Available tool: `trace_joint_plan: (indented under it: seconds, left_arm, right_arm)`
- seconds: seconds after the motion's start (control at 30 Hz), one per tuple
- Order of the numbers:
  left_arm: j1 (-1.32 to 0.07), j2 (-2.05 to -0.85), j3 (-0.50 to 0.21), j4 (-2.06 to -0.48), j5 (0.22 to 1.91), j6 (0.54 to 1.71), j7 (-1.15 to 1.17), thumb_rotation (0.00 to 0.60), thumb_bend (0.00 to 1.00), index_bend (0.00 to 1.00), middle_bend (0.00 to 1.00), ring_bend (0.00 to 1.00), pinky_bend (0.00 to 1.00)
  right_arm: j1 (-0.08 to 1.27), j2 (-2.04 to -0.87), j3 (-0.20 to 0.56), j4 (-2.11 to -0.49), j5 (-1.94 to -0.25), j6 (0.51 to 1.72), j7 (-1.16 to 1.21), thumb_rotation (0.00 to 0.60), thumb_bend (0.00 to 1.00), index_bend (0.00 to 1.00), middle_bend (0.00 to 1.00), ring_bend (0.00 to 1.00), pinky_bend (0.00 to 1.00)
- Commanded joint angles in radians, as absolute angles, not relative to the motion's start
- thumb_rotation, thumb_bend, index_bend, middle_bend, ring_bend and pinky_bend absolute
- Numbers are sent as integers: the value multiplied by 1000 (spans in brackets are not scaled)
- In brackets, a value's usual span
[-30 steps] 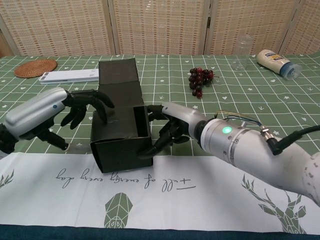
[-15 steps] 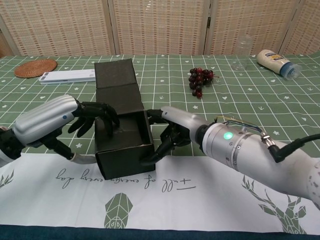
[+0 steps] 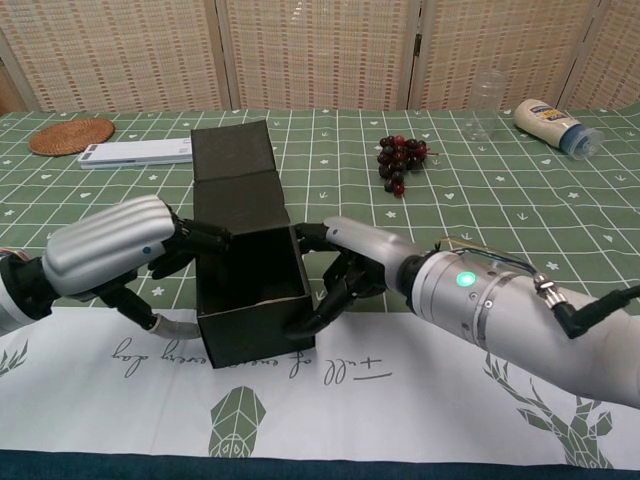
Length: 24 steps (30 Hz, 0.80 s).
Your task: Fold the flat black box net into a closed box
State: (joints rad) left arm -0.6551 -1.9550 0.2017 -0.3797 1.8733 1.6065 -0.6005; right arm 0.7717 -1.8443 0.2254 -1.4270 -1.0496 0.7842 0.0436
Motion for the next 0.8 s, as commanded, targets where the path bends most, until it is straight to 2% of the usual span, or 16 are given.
trace_joint_plan:
  seconds: [0.03,0.17,0.47,0.8]
  left_arm:
    - [-661,-1952,211,-386,1880,1600,-593,600,77,556,437,705,763]
    - [-669,-1954,217,-389,1886,1603,-583,600,78,583,471,706,762]
    - [-680,-1962,228,-378,1893,1609,-582,600,77,689,625,717,755]
    - [-681,-1970,235,-366,1892,1612,-589,600,78,701,639,717,747]
  right_arm:
    - [769,-1843,223,-1429,-1053,786,44,600,423,268,427,820,1000]
    - [767,-1843,217,-1435,-1063,788,42,600,423,268,427,820,1000]
    - [760,-1843,212,-1442,-1078,794,50,600,423,268,427,820,1000]
    - [756,-1847,209,-1441,-1087,795,54,600,423,268,427,820,1000]
